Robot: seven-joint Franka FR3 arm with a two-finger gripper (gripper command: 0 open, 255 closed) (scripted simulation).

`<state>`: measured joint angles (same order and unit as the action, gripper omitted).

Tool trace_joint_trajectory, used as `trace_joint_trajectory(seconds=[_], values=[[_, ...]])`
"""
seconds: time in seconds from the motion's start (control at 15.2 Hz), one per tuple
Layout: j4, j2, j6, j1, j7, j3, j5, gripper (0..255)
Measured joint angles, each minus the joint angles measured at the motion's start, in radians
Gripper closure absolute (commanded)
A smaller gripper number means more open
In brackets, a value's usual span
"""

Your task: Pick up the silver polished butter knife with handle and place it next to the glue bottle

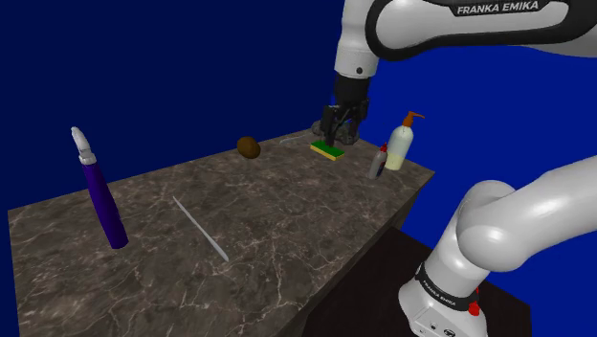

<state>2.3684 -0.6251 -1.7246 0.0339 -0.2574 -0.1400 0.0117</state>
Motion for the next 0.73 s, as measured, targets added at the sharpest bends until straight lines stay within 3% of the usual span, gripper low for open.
trace_joint_trajectory(seconds=[0.73], values=[[-0.1, 0.301, -0.188, 0.055, -0.182, -0.156, -0.064, 0]])
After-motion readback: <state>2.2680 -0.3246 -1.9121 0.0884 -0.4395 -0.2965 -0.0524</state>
